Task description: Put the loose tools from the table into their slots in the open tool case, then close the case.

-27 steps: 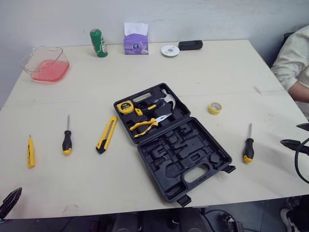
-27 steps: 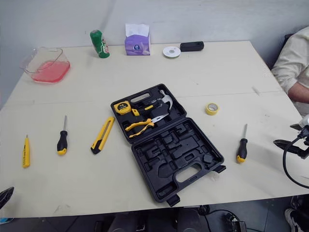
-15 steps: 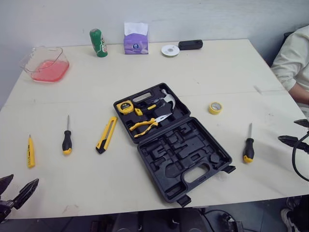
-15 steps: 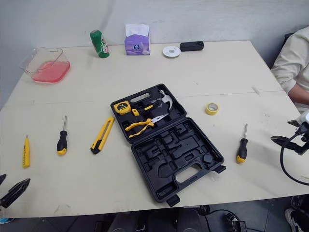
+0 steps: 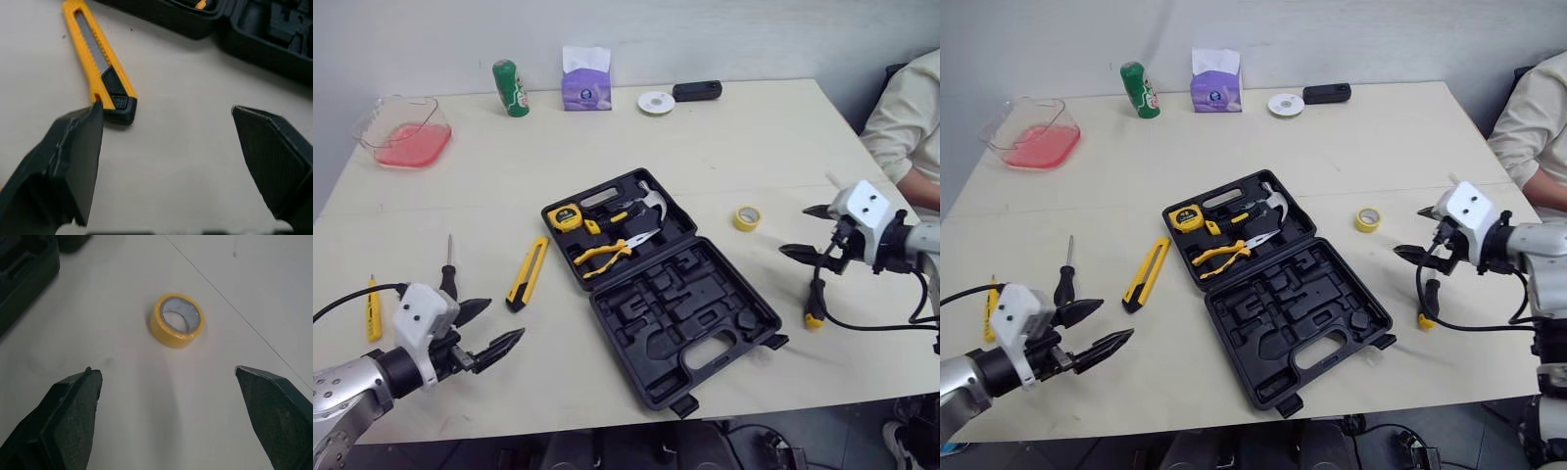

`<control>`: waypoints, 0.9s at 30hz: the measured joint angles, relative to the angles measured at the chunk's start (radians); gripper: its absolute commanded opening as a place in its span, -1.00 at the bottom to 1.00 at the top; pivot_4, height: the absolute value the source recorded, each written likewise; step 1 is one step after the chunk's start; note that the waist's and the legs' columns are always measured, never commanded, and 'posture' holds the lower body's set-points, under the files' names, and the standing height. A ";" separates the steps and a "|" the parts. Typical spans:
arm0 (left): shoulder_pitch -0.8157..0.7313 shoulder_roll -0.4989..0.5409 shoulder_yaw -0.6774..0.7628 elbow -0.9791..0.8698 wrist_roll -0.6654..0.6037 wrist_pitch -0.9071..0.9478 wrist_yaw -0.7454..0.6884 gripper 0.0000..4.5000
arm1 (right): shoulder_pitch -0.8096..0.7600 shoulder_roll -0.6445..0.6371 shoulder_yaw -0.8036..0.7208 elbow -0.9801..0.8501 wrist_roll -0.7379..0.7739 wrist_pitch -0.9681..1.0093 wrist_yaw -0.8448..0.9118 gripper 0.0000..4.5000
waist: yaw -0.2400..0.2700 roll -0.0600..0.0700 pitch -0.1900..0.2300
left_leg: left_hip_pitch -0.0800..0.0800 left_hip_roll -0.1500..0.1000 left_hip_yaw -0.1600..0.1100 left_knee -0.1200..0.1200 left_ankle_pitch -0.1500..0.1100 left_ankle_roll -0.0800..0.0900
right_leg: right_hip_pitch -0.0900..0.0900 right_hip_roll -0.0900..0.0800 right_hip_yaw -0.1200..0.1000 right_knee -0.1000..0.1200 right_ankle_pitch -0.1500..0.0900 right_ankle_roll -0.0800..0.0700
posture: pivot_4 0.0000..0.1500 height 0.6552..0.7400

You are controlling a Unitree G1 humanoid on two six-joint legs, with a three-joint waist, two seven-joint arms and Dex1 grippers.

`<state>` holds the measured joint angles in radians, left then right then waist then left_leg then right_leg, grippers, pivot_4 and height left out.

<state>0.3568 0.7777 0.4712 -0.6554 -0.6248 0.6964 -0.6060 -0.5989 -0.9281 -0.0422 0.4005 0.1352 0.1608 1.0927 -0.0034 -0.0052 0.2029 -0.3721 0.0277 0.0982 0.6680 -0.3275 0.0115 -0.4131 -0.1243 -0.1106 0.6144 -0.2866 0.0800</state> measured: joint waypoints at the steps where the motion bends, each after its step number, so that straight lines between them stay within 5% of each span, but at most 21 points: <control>1: -0.058 0.007 -0.061 0.010 0.013 0.024 0.012 0.58 | -0.045 0.034 0.024 0.015 -0.022 0.016 -0.012 0.62 | 0.000 0.000 0.000 | 0.001 0.000 0.001 0.001 0.000 0.000 | 0.001 0.000 0.000 0.001 0.000 0.000 | 1.00 0.63; 8: -0.242 -0.022 -0.308 0.052 0.094 0.055 0.063 -0.92 | -0.170 0.193 0.160 0.094 -0.112 0.015 -0.062 -0.99 | -0.001 0.000 0.000 | -0.002 0.002 0.001 0.005 0.000 -0.001 | -0.002 0.004 0.002 0.008 0.000 0.000 | 1.00 0.63; 27: -0.474 -0.158 -0.509 0.198 0.196 0.085 0.108 -0.98 | -0.243 0.393 0.230 0.214 -0.174 -0.035 -0.141 -1.00 | -0.002 0.000 -0.001 | -0.002 0.003 0.001 0.013 0.000 -0.001 | -0.002 0.007 0.004 0.013 0.000 0.000 | 1.00 0.63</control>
<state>-0.1174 0.6196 -0.0382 -0.4575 -0.4289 0.7811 -0.4983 -0.8423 -0.5348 0.1880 0.6144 -0.0389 0.1258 0.9516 -0.0056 -0.0056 0.2024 -0.3744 0.0311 0.0991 0.6814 -0.3274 0.0106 -0.4148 -0.1168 -0.1067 0.6277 -0.2865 0.0798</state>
